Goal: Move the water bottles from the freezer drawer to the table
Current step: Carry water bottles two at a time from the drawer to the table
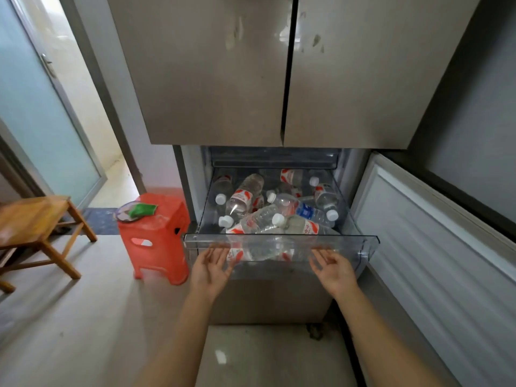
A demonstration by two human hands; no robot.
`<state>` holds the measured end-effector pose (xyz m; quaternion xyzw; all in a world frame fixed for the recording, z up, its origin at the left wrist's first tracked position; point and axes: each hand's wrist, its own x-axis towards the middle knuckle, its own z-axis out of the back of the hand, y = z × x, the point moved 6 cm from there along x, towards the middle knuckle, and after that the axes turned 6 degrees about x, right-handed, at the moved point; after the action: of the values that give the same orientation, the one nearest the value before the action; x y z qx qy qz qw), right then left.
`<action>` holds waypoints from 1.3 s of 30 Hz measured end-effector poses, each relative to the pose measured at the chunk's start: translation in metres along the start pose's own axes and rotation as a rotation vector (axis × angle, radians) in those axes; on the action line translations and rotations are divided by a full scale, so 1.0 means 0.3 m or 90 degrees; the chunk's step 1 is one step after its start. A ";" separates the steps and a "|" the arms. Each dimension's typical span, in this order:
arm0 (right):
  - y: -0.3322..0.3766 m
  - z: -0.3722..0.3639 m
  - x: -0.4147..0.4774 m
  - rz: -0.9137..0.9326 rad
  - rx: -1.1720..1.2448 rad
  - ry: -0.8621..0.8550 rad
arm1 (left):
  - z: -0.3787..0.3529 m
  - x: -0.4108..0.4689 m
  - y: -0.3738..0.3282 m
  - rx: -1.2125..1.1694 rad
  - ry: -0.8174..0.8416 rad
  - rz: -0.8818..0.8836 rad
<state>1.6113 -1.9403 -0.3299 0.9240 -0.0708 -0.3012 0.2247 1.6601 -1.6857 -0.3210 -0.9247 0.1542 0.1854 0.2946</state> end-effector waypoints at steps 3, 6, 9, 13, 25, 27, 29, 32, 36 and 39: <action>0.001 -0.003 -0.010 -0.004 0.005 -0.006 | -0.004 -0.005 -0.011 0.038 -0.014 -0.006; 0.024 0.000 -0.027 -0.019 -0.082 -0.008 | -0.007 -0.004 -0.024 0.094 -0.035 -0.006; 0.056 0.016 -0.053 -0.057 -0.264 0.009 | 0.000 0.005 -0.041 0.183 -0.069 0.016; 0.163 0.009 -0.104 0.036 -0.423 0.043 | 0.010 -0.033 -0.068 0.387 -0.121 -0.009; 0.214 -0.270 -0.091 0.215 -0.761 0.169 | -0.195 -0.089 -0.157 1.238 -0.062 -0.507; 0.207 -0.332 -0.037 0.256 -0.859 0.201 | -0.202 -0.050 -0.200 1.306 -0.079 -0.527; 0.196 -0.368 0.035 0.266 -0.990 0.216 | -0.217 0.000 -0.233 1.365 -0.079 -0.546; 0.156 -0.387 0.148 0.236 -1.195 0.240 | -0.225 0.095 -0.260 1.421 -0.042 -0.538; 0.097 -0.412 0.254 0.183 -1.297 0.307 | -0.207 0.199 -0.268 1.396 -0.011 -0.483; 0.117 -0.482 0.332 0.249 -1.162 0.254 | -0.201 0.219 -0.250 1.438 0.021 -0.505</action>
<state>1.7770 -1.9442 -0.2624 0.3983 0.0776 -0.0343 0.9133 1.7629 -1.6752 -0.2673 -0.1286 -0.0623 -0.1702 0.9750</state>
